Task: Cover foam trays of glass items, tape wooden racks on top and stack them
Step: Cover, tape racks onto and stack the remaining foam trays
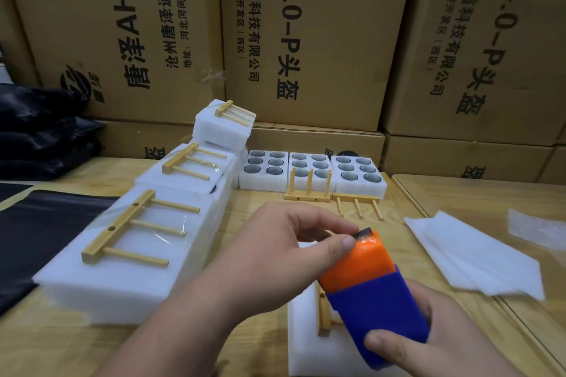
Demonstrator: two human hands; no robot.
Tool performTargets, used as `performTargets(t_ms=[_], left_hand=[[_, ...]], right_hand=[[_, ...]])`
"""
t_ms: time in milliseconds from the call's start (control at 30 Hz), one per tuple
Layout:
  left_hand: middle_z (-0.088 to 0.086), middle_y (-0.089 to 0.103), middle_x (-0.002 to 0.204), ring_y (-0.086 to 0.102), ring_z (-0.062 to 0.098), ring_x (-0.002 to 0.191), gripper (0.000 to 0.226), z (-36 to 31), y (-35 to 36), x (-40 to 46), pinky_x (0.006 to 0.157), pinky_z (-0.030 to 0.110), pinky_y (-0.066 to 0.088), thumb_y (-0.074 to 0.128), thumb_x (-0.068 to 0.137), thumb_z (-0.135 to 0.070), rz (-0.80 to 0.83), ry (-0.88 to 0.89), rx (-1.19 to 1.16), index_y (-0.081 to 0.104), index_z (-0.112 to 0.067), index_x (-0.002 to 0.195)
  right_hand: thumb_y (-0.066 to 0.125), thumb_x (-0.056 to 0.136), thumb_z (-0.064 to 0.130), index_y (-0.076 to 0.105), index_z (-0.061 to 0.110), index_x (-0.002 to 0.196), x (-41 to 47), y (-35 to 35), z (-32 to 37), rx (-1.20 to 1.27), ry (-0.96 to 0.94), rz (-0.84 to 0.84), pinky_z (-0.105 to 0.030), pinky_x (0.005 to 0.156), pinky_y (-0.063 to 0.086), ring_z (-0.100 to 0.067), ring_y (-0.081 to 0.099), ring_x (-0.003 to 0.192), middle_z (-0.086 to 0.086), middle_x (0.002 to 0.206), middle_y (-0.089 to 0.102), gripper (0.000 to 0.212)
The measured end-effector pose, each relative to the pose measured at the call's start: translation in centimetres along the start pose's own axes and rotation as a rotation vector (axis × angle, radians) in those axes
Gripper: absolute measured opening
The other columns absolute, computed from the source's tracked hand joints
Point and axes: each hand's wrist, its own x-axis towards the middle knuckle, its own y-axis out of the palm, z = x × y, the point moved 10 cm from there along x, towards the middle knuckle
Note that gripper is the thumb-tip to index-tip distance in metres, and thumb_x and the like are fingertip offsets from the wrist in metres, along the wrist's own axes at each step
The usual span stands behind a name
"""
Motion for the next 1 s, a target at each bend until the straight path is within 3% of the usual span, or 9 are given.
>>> performTargets(t_ms=[167,333,433,600,833,1000], left_hand=[[-0.003,0.079,0.092,0.073,0.008,0.086,0.012,1.3,-0.4,-0.4,0.068,0.018,0.053,0.079,0.083,-0.031,-0.001,-0.076,-0.215,0.081,-0.025,0.093],[-0.001,0.079,0.094,0.073,0.009,0.087,0.022,1.8,-0.2,-0.7,0.068,0.017,0.053,0.085,0.075,-0.038,0.020,-0.118,-0.272,0.080,-0.030,0.095],[0.002,0.079,0.093,0.074,0.012,0.086,0.021,1.8,-0.2,-0.8,0.068,0.020,0.053,0.085,0.073,-0.036,0.022,-0.101,-0.266,0.081,-0.023,0.090],[0.001,0.078,0.092,0.074,0.019,0.089,0.016,2.1,-0.8,-0.8,0.072,0.027,0.058,0.078,0.078,-0.037,-0.036,-0.095,-0.217,0.080,-0.023,0.086],[-0.006,0.078,0.090,0.072,0.011,0.077,0.015,2.1,-1.4,-0.8,0.070,0.028,0.060,0.065,0.098,-0.024,-0.106,-0.112,-0.165,0.073,-0.027,0.086],[0.002,0.077,0.090,0.068,0.009,0.076,0.005,2.1,-1.0,-0.8,0.064,0.023,0.054,0.071,0.082,-0.023,-0.036,-0.143,-0.278,0.070,-0.020,0.086]], right_hand=[[0.089,0.060,0.052,0.070,0.046,0.111,-0.1,0.4,-0.1,-0.040,0.013,0.062,-0.015,0.069,0.051,-0.012,0.074,0.087,0.001,0.099,0.078,0.055],[0.087,0.061,0.052,0.070,0.043,0.112,-0.1,0.5,-0.1,-0.083,0.021,0.058,-0.018,0.071,0.051,-0.016,0.074,0.088,-0.002,0.098,0.077,0.054],[0.087,0.063,0.051,0.070,0.043,0.112,0.0,0.4,0.0,-0.110,0.016,0.046,-0.017,0.070,0.051,-0.015,0.073,0.086,-0.001,0.097,0.077,0.053],[0.086,0.069,0.048,0.069,0.041,0.113,0.2,0.5,0.0,-0.135,0.009,0.038,-0.031,0.078,0.056,-0.019,0.073,0.089,-0.002,0.098,0.077,0.048],[0.086,0.067,0.054,0.070,0.042,0.108,0.3,0.6,0.7,-0.175,0.005,0.048,-0.013,0.067,0.050,-0.010,0.072,0.081,0.001,0.091,0.076,0.045],[0.084,0.062,0.061,0.068,0.041,0.106,0.4,0.5,0.9,-0.219,0.006,0.062,-0.020,0.073,0.054,-0.010,0.073,0.085,0.004,0.094,0.076,0.051]])
